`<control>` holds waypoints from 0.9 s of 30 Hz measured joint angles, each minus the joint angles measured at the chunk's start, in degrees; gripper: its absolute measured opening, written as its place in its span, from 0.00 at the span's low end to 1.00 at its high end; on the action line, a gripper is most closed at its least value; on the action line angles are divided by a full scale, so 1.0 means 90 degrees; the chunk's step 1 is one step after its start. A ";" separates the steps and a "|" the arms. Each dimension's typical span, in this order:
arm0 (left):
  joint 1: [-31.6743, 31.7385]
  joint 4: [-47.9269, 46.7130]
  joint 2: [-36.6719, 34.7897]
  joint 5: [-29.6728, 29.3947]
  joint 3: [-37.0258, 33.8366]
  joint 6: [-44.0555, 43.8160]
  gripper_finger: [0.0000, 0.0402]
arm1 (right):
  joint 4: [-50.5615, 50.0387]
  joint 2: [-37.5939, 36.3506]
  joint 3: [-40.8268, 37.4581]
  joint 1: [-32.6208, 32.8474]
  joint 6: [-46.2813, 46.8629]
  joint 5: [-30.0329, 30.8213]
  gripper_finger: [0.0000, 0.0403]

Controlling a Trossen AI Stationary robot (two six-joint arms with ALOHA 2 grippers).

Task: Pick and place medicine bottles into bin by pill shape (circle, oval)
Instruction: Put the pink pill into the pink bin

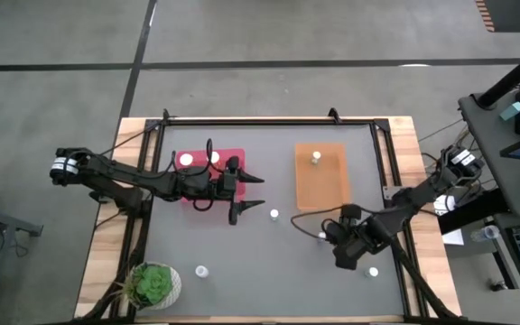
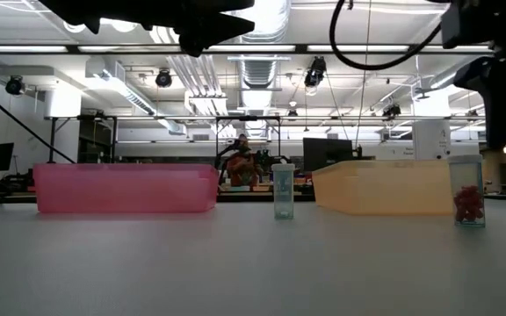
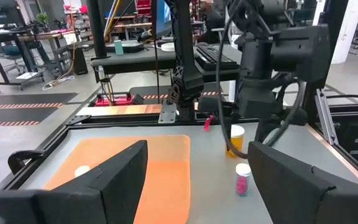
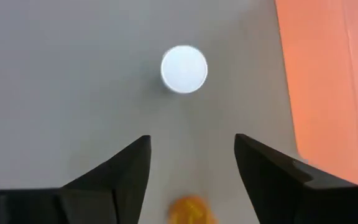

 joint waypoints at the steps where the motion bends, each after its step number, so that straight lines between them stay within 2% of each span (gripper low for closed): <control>1: 0.0000 0.0004 0.0000 0.0000 0.0000 0.0000 0.65 | 0.0106 -0.0045 -0.0098 0.0050 -0.0039 0.0127 0.57; 3: 0.0000 0.0002 0.0000 0.0000 0.0000 0.0000 0.65 | 0.0439 -0.0180 -0.0302 0.0120 -0.0097 0.0352 0.58; 7: 0.0000 0.0002 0.0000 -0.0005 0.0000 0.0000 0.65 | 0.1395 -0.0320 -0.0831 0.0132 -0.0448 0.0394 0.59; 11: 0.0000 0.0005 -0.0002 -0.0007 0.0000 -0.0001 0.65 | 0.2474 -0.0311 -0.1238 0.0118 -0.0765 0.0417 0.57; 14: 0.0000 0.0005 -0.0002 -0.0013 0.0000 -0.0001 0.65 | 0.3094 -0.0256 -0.1446 0.0118 -0.0838 0.0732 0.55; 18: 0.0000 0.0005 -0.0002 -0.0017 0.0000 0.0000 0.65 | 0.3145 -0.0254 -0.1522 0.0118 -0.0839 0.1207 0.52; 27: 0.0000 0.0007 -0.0002 -0.0019 0.0000 -0.0002 0.65 | 0.3354 -0.0213 -0.1732 0.0115 -0.0666 0.1529 0.46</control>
